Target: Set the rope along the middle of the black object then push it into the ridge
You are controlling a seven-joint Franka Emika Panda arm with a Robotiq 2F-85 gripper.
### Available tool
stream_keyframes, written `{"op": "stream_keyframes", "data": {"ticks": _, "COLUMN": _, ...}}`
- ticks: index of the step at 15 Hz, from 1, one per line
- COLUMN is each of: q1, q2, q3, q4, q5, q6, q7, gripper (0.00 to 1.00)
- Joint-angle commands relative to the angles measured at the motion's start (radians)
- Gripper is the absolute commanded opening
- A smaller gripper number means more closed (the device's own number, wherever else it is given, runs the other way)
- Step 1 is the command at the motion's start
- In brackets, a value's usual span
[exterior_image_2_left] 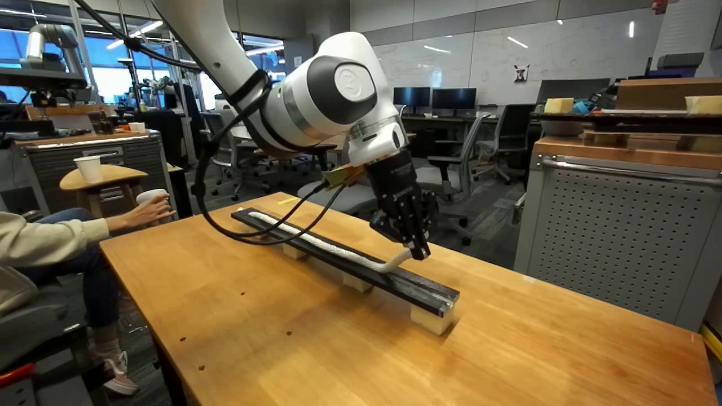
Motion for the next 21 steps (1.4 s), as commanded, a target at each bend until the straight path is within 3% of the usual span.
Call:
{"op": "stream_keyframes", "data": {"ticks": 1, "q1": 0.005, "q2": 0.053, "q3": -0.007, "q4": 0.084, "q5": 0.039, "q6": -0.06, "q7": -0.057, "gripper": 0.03}}
{"op": "stream_keyframes", "data": {"ticks": 11, "q1": -0.017, "q2": 0.141, "q3": 0.025, "q4": 0.197, "q5": 0.098, "q6": -0.178, "q7": -0.27, "gripper": 0.03}}
{"op": "stream_keyframes", "data": {"ticks": 21, "q1": -0.012, "q2": 0.221, "q3": -0.044, "q4": 0.303, "q5": 0.091, "q6": -0.216, "q7": -0.214, "gripper": 0.03}}
